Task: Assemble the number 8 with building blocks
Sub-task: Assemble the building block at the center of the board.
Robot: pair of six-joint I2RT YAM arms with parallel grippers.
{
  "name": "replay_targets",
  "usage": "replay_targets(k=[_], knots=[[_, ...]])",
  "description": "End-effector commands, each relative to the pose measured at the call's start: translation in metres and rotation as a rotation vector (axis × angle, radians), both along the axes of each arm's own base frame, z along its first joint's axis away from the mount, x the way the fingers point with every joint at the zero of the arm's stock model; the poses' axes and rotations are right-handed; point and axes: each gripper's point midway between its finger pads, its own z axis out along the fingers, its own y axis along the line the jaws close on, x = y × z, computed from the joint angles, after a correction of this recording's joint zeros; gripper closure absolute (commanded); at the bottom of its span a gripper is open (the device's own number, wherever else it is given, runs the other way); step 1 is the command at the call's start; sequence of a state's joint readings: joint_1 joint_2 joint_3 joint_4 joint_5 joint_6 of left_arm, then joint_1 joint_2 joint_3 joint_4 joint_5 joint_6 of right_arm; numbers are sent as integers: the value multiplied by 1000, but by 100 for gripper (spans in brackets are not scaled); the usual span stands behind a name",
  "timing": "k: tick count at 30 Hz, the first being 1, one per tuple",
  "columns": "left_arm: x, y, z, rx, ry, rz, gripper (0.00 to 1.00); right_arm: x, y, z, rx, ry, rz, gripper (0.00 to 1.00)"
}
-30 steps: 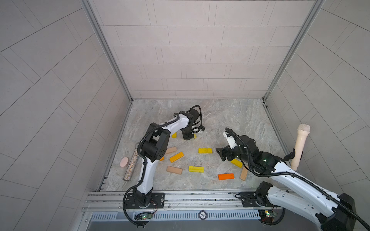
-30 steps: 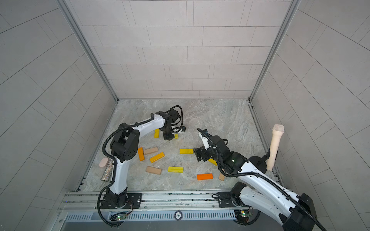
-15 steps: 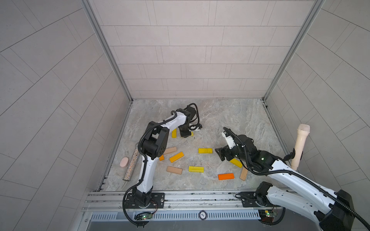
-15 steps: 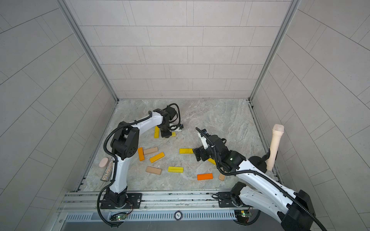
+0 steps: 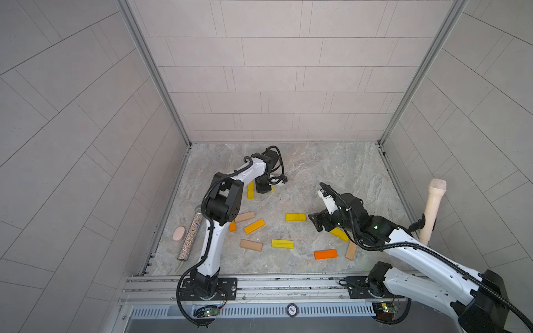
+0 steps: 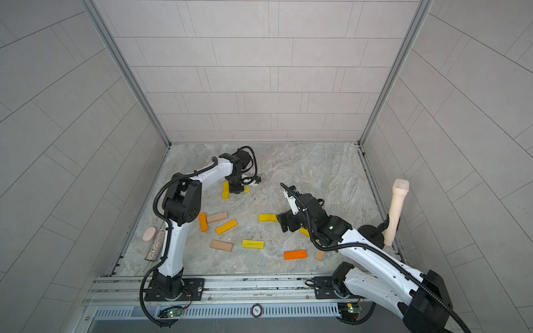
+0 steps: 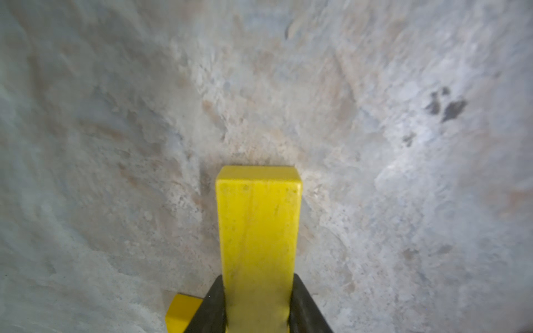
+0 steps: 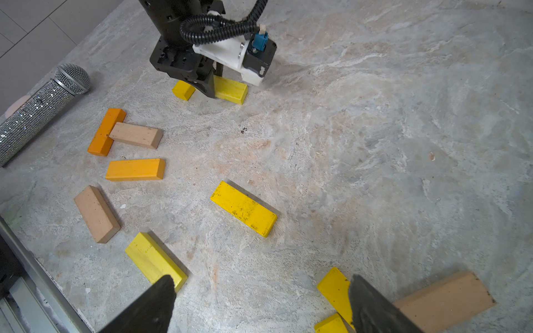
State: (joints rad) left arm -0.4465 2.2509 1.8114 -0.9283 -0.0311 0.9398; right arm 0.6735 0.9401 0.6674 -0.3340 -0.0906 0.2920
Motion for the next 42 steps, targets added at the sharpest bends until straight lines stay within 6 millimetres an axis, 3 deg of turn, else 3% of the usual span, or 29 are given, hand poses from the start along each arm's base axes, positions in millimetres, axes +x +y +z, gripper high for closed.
replay_targets(k=[1,10,42], knots=[[5,6,-6,37,11,-56,63,4,6,16,28,-33,7,5],[21,10,-8,41,-7,-72,63,7,7,15,18,-25,7,5],[35,18,-12,48,-40,-72,56,9,11,14,14,-20,17,5]])
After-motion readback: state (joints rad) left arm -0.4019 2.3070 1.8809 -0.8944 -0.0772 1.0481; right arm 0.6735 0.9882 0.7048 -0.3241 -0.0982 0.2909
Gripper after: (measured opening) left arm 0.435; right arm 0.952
